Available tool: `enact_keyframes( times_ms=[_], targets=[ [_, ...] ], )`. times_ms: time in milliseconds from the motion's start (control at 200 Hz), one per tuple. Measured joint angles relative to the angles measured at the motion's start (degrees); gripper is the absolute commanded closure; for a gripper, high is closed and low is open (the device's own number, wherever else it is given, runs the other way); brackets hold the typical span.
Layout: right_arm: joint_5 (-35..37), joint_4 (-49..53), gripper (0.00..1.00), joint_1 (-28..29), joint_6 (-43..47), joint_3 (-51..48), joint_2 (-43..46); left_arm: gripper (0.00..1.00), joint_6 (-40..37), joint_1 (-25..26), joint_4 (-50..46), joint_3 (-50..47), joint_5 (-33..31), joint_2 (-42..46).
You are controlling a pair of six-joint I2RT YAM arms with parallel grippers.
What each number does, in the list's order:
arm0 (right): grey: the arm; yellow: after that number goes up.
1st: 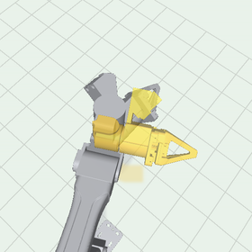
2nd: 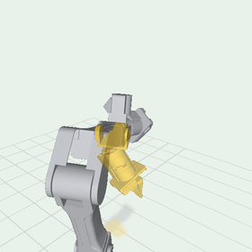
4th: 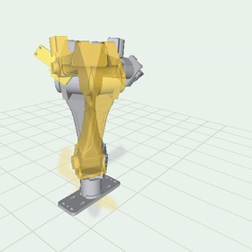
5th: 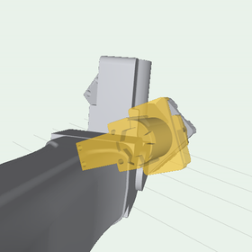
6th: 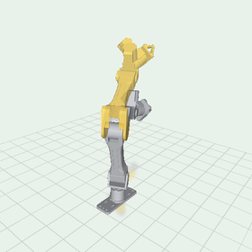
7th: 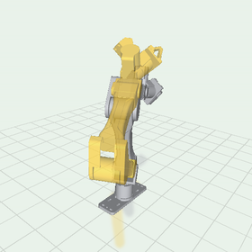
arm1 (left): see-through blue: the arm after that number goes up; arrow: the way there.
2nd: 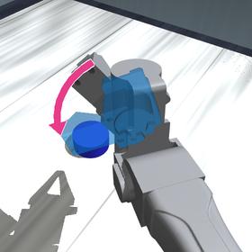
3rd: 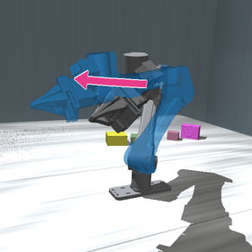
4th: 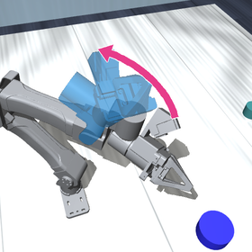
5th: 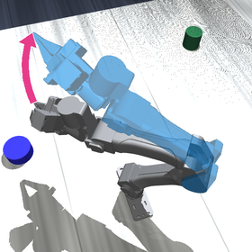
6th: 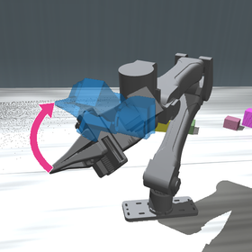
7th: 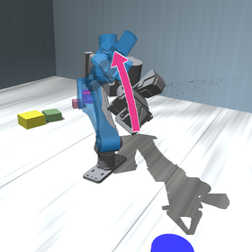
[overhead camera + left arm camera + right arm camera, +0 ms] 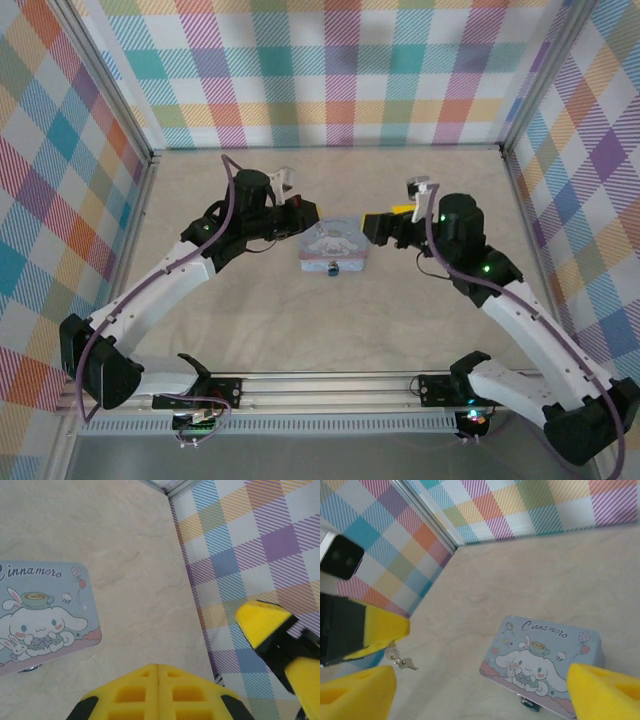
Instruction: Unlock a padlock with a key
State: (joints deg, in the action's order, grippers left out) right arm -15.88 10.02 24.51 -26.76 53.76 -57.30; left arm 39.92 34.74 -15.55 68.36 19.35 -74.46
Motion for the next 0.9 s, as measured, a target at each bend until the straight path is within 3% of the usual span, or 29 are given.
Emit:
enact_keyframes(
  times_ms=[95,325,620,900],
  targets=[
    [-7.85,-6.43,0.25,-3.19,-7.98,-3.48,-2.99,1.00,-0.15,0.00,2.27,-1.92,0.00,0.79],
    [-19.76,-26.88,0.50,-3.54,-25.70,-13.62,-8.66,1.00,1.20,0.57,10.43,-5.75,0.04,2.64],
    [-21.53,-46.86,0.54,1.18,-35.01,-16.52,-9.03,1.00,3.15,4.04,18.93,-7.10,0.02,2.71],
    [-21.70,-54.25,0.62,3.89,-36.81,-16.55,-9.03,1.00,4.24,6.19,22.86,-8.20,-0.37,2.71]
  ],
)
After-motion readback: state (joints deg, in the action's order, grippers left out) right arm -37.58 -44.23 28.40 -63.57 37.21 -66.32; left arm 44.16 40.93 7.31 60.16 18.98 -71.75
